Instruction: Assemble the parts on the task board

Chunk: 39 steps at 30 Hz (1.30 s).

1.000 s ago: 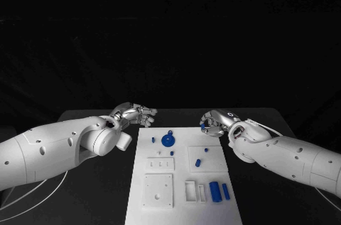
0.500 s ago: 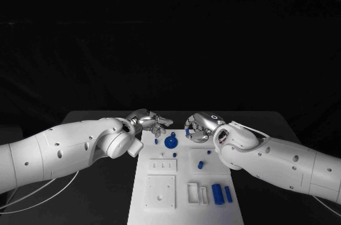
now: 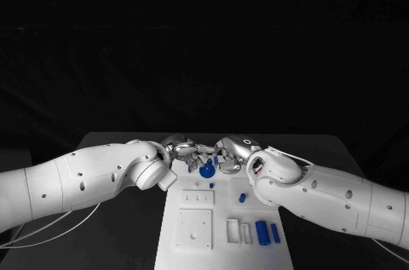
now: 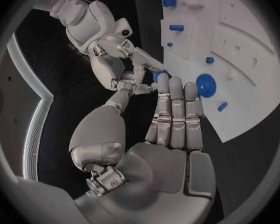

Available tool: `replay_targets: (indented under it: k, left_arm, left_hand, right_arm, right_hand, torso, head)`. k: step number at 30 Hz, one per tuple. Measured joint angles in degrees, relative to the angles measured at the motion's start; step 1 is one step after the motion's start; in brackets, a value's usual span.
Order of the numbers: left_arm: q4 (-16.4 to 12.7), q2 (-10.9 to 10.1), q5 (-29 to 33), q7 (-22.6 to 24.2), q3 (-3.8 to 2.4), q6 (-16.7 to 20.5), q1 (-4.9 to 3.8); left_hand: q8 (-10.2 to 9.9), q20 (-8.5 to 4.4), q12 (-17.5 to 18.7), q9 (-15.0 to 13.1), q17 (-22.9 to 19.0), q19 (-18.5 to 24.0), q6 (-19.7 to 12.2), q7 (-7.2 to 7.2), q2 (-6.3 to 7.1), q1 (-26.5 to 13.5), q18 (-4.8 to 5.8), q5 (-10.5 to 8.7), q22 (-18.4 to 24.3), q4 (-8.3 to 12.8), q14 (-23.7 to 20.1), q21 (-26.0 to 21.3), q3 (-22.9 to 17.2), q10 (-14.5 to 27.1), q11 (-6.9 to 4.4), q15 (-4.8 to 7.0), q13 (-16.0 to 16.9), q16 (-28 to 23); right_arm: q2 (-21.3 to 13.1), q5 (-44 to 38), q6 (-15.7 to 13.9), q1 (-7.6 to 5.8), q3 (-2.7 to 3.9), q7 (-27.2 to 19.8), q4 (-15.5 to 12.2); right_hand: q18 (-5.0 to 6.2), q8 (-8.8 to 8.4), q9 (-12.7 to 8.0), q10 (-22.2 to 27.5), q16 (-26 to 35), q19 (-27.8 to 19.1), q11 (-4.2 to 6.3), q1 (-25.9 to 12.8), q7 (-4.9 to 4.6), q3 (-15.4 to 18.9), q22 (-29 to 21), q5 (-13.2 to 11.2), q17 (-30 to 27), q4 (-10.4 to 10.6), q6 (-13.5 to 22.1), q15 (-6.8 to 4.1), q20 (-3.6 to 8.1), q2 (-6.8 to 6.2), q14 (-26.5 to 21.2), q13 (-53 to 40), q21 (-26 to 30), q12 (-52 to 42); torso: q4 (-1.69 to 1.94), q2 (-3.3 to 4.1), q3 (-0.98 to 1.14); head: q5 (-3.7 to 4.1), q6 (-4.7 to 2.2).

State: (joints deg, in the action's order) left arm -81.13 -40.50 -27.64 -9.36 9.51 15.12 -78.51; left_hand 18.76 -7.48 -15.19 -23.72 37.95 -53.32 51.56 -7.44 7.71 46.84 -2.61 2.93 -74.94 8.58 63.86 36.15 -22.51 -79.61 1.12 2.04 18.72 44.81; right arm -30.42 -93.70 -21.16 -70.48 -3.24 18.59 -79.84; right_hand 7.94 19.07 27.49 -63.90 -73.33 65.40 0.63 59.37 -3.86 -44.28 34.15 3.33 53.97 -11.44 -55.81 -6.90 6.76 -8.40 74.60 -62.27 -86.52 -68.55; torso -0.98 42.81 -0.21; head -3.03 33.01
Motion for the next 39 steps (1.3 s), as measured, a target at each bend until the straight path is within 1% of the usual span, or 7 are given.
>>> replay_targets:
  k: [2,5,9,31,35,38,39]
  left_arm:
    - [-0.2,0.0,-0.7,-0.7,0.02,-0.3,0.00]
    - [-0.3,0.0,-1.5,-1.4,0.05,-0.7,0.00]
    - [-0.3,0.1,-2.4,-2.2,0.08,-1.1,0.01]
    - [-0.3,0.4,-4.1,-3.9,0.12,-2.4,0.01]
    - [-0.2,0.5,-4.1,-4.0,0.14,-2.4,0.01]
    - [-0.2,0.5,-4.2,-4.1,0.16,-2.4,0.01]
    - [-0.2,0.5,-4.2,-4.1,0.16,-2.4,0.01]
  left_hand:
    - [0.0,0.00,-0.1,0.0,-0.1,0.0,0.0,0.00,0.00,0.0,0.00,0.00,0.0,-0.2,0.0,0.0,-0.2,0.2,-0.20,0.00,0.2,0.1]
    - [0.0,0.00,-0.3,0.0,-0.2,0.0,0.0,0.00,0.00,0.0,0.00,0.00,0.0,-0.4,-0.2,0.0,-0.4,0.4,0.00,0.21,0.3,0.2]
    - [0.0,-0.01,-0.3,-0.1,-0.3,0.3,0.2,0.21,-0.04,0.1,0.02,0.00,0.0,-0.4,-0.4,0.2,-0.4,0.4,-0.03,0.00,0.6,0.2]
    - [0.0,0.21,-0.5,-0.1,-1.0,0.6,0.6,0.20,-2.97,1.9,0.34,0.00,0.0,1.9,-0.4,0.9,-0.4,1.0,-0.20,0.00,1.8,0.9]
    - [0.0,0.22,-0.5,-0.2,-1.1,0.6,0.6,0.20,-3.48,2.3,-0.40,0.00,0.0,2.4,-0.4,1.1,-0.4,1.0,-0.20,0.00,2.0,1.2]
    - [0.0,0.22,-0.7,-0.2,-1.2,0.6,0.6,0.20,-3.64,2.2,-0.44,0.00,0.0,2.5,-0.4,1.1,-0.3,1.0,-0.20,0.00,2.1,1.3]
    - [0.0,0.22,-0.7,-0.2,-1.2,0.6,0.6,0.20,-4.11,2.2,-0.44,0.00,0.0,2.6,-0.4,1.1,-0.2,1.0,-0.20,0.00,2.1,1.3]
  right_arm:
    - [0.1,-0.2,0.1,0.00,0.00,0.3,-0.1]
    - [0.2,-0.5,0.2,0.00,0.00,0.6,-0.4]
    - [0.4,-0.8,0.3,0.00,0.00,0.9,-0.7]
    - [1.2,-1.7,0.8,0.01,0.00,1.8,-1.9]
    - [1.3,-1.8,0.9,0.01,0.00,2.0,-2.1]
    - [1.4,-1.8,1.1,0.01,0.00,2.1,-2.3]
    - [1.4,-1.9,1.1,0.01,0.01,2.2,-2.3]
  right_hand:
    - [0.00,-0.01,0.0,0.0,0.0,0.0,0.00,0.0,-0.01,0.0,0.0,0.0,0.0,0.0,0.0,0.00,0.00,0.00,0.0,0.0,0.0,0.0]
    - [0.00,-0.07,0.0,0.0,0.2,0.0,0.00,0.0,-0.03,0.0,0.0,0.0,0.0,0.0,0.0,0.01,0.00,0.00,0.0,0.0,0.0,0.2]
    - [0.00,0.10,0.0,0.0,0.2,0.0,-0.01,0.0,0.12,-0.2,0.0,0.0,0.0,0.2,-0.2,0.01,0.00,0.00,0.0,0.0,0.0,0.2]
    - [0.00,0.16,0.1,0.0,0.2,0.0,-0.02,-0.2,0.07,-0.2,0.0,0.2,0.0,0.5,-0.2,0.15,-0.02,-0.16,0.0,0.0,0.0,0.2]
    - [0.00,0.16,0.2,0.0,0.2,0.0,-0.03,-0.2,0.06,-0.2,0.0,0.4,0.0,0.5,-0.2,0.15,-0.02,-0.16,0.0,0.0,0.0,0.2]
    - [0.00,0.16,0.2,-0.1,0.2,0.0,-0.11,-0.2,0.06,-0.2,0.0,0.5,0.1,0.5,-0.2,0.16,-0.02,-0.16,0.0,0.0,0.0,0.2]
    - [0.00,0.15,0.2,-0.1,0.2,0.0,-0.11,-0.2,0.06,-0.2,0.0,0.5,0.1,0.5,-0.2,0.16,-0.02,-0.16,0.0,0.0,0.0,0.2]
  torso:
    - [0.00,0.00,-0.01]
    - [-0.03,0.01,-0.01]
    - [-0.05,0.03,-0.01]
    - [-0.05,0.04,-0.03]
    - [-0.05,0.03,-0.06]
    - [-0.06,0.03,-0.07]
    - [-0.07,0.03,-0.06]
  head:
    - [0.03,0.03]
    - [0.00,0.04]
    - [-0.05,0.08]
    - [-0.02,0.28]
    - [-0.02,0.29]
    - [-0.05,0.31]
    - [-0.06,0.31]
